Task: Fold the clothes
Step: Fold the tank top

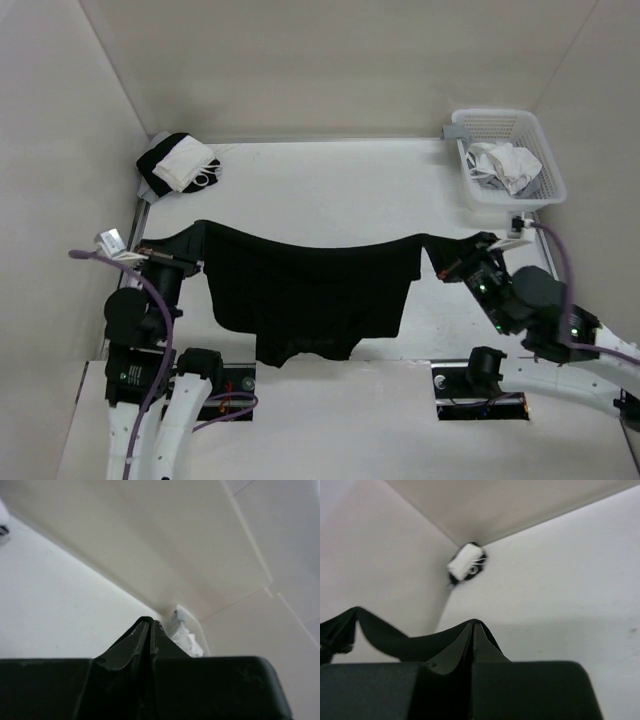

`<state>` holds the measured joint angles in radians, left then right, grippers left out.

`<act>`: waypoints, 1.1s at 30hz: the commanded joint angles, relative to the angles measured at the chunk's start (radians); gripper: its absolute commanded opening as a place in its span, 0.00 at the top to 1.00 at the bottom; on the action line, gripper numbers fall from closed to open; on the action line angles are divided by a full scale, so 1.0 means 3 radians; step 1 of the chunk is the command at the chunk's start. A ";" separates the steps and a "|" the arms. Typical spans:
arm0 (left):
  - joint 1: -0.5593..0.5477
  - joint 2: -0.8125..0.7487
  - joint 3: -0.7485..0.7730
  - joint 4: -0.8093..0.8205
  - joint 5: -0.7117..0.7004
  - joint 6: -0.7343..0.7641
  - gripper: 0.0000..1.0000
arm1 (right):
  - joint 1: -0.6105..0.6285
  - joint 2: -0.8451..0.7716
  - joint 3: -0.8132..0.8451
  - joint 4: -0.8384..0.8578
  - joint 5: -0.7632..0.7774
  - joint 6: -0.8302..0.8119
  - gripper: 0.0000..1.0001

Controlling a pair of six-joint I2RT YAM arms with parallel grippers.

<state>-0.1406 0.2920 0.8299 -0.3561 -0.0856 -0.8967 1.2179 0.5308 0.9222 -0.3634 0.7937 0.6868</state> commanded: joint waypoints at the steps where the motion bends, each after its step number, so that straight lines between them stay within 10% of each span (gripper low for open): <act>1: 0.0006 0.0314 -0.0382 0.0005 -0.0062 0.0039 1.00 | -0.0644 0.0306 -0.0204 0.0126 -0.0408 -0.0111 1.00; 8: 0.0088 0.1672 -0.0767 0.1205 -0.0322 -0.0002 0.99 | -0.2547 0.1771 -0.0610 0.1536 -0.2332 0.0144 1.00; 18: 0.0180 0.4139 0.0464 0.2133 -0.0246 -0.0054 0.99 | -0.3193 0.4059 0.0939 0.1764 -0.2891 0.0160 1.00; 33: 0.0369 0.3124 -0.0965 0.2731 0.0183 -0.0462 0.98 | -0.2979 0.2803 -0.0710 0.2223 -0.2717 0.0323 1.00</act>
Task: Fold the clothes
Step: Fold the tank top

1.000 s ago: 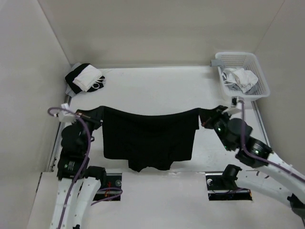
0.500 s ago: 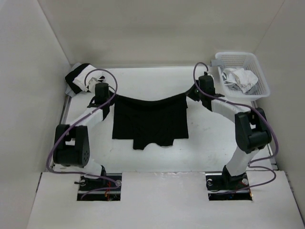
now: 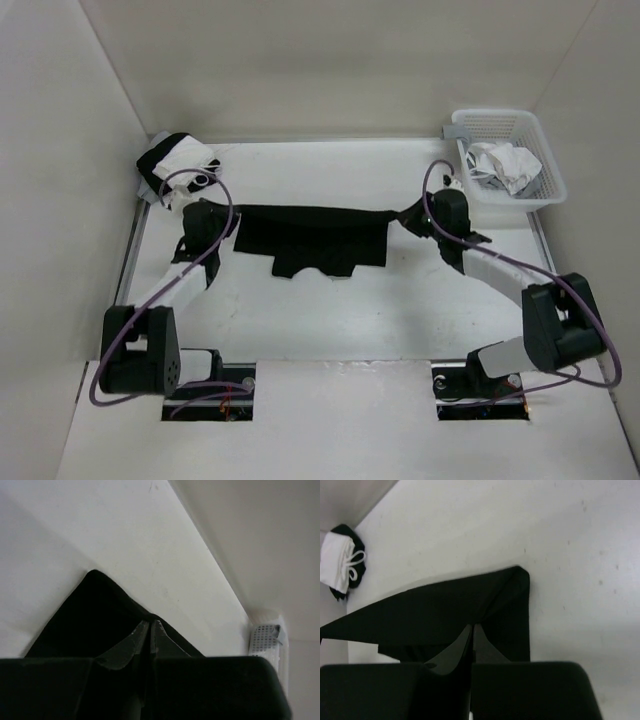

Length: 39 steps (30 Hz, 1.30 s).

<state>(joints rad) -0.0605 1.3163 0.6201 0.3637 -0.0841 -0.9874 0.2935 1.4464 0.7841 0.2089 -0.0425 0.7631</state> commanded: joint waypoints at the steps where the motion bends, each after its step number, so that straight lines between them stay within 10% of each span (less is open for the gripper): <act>1: 0.0142 -0.0413 -0.0389 0.0332 0.0224 -0.0185 0.98 | 0.0148 -0.0351 -0.0368 0.0321 0.0096 0.0069 1.00; 13: 0.1027 -0.1452 -0.1483 -0.0046 0.0888 -0.0191 0.95 | 0.0875 -0.0844 -0.1340 0.0066 0.0459 0.0279 0.97; 22: 0.1457 -0.1780 -0.1479 -0.0441 0.0863 -0.0124 0.76 | 0.0737 -0.0802 -0.1285 0.0065 0.0382 0.0243 0.55; 33: -0.1313 -0.0702 -0.0733 0.0162 -0.0358 0.0060 0.76 | 0.0282 0.0337 -0.1074 0.1098 -0.0492 0.0534 0.50; 39: -0.1764 -0.0251 -0.0645 0.0485 -0.0410 0.0080 0.76 | 0.0287 0.0670 -0.1049 0.1308 -0.0666 0.0805 0.64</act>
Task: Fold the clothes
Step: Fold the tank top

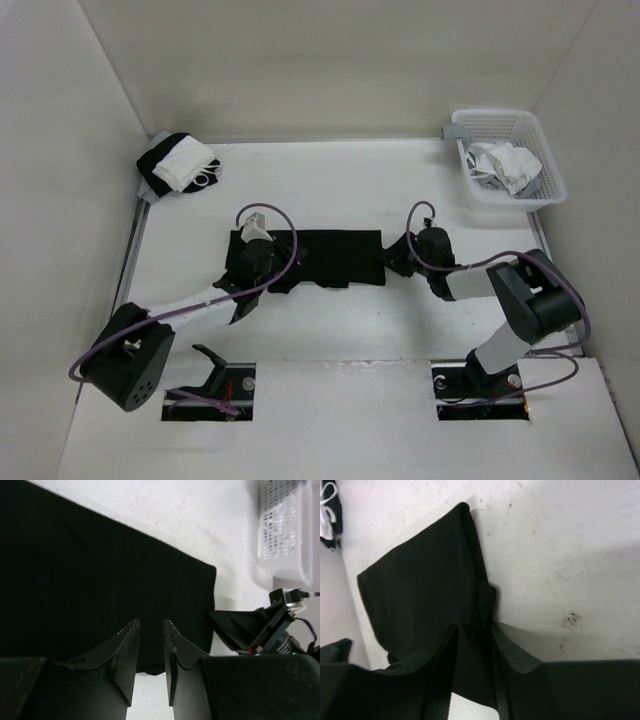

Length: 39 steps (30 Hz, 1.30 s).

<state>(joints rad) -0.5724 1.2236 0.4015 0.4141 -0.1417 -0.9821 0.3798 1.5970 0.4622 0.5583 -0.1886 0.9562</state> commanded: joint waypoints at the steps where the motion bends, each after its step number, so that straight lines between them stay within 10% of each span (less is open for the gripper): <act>1: -0.0078 0.0058 0.0073 0.0353 -0.0208 0.0078 0.76 | 0.0020 0.0234 0.0034 0.0179 -0.0199 0.0213 0.70; 5: -0.0068 -0.0095 -0.0009 0.0379 -0.0203 0.0098 0.76 | 0.0015 0.0128 -0.0174 0.0536 -0.0103 0.0361 0.95; 9: -0.0089 -0.0182 -0.0039 0.0374 -0.0187 0.0134 0.76 | -0.0133 -0.0576 -0.0471 0.0451 0.0056 0.0316 0.99; 19: -0.0068 -0.0264 -0.0070 0.0425 -0.0054 0.0139 0.75 | -0.0144 -0.2833 -0.0049 -0.2201 0.0726 -0.0481 0.99; 39: 0.0647 -0.1066 -0.0382 0.0154 0.0360 0.0083 0.72 | 0.1574 0.0330 0.2697 -0.2541 0.1202 -0.0667 0.86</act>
<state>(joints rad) -0.4080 0.9554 0.2981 0.4629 -0.0769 -0.9573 0.8185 1.6096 1.1854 -0.2272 0.1669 0.7380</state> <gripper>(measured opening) 0.279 0.124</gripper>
